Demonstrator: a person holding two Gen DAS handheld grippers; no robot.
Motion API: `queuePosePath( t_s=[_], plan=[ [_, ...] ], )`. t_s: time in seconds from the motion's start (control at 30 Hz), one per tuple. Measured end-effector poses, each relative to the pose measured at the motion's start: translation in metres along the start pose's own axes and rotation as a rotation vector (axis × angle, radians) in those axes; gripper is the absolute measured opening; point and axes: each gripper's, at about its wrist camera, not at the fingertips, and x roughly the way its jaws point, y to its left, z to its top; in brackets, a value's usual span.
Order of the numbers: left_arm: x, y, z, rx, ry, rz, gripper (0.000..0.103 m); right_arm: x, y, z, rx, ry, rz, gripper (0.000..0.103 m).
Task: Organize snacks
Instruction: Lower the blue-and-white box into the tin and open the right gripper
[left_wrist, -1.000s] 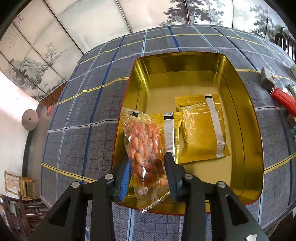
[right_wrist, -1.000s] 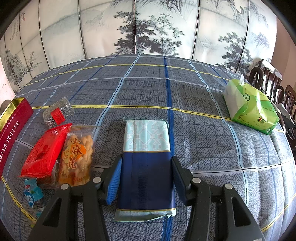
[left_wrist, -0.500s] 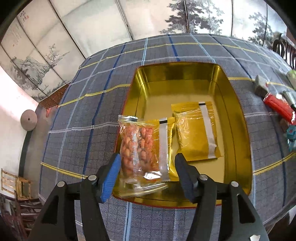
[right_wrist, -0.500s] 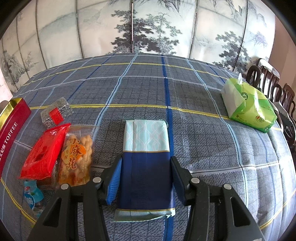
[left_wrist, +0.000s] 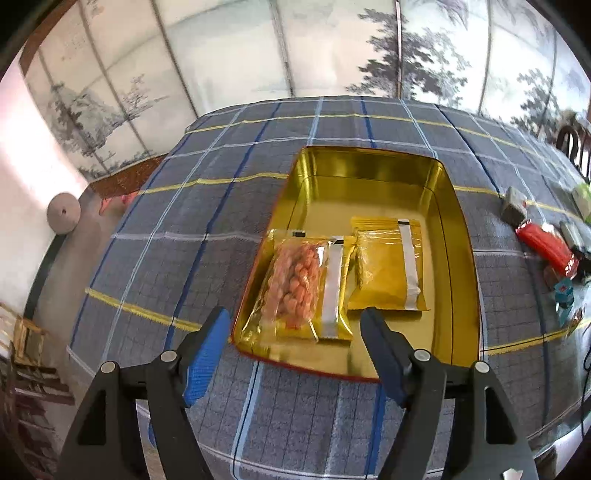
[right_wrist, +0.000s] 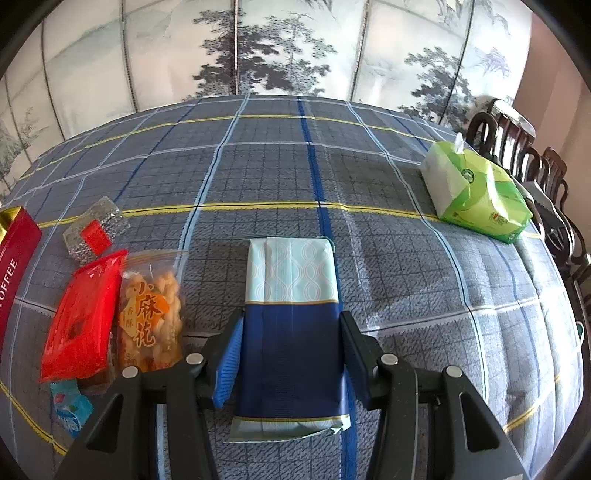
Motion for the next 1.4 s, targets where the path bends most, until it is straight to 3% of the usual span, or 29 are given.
queuePosePath(
  t_s=[0.2,0.33,0.63,0.83,1.2,1.4],
  plan=[
    [-0.005,0.007,-0.011,-0.075,-0.019,0.006,0.078,-0.024,-0.003,0.004,0.085,-0.043,-0.023,0.05],
    [-0.007,0.009,-0.017,-0.107,-0.017,-0.012,0.078,-0.05,0.009,0.009,0.105,-0.078,0.027,0.05],
    [-0.014,0.021,-0.024,-0.18,-0.013,-0.037,0.078,-0.088,0.113,0.007,-0.041,-0.102,0.21,0.05],
    [-0.017,0.037,-0.028,-0.209,-0.014,0.01,0.079,-0.102,0.183,-0.002,-0.129,-0.089,0.319,0.05],
    [-0.015,0.058,-0.039,-0.251,0.009,0.05,0.081,-0.112,0.266,-0.012,-0.226,-0.052,0.421,0.05],
    [-0.015,0.068,-0.043,-0.285,0.017,0.065,0.082,-0.108,0.292,-0.014,-0.246,-0.022,0.425,0.05]
  ],
)
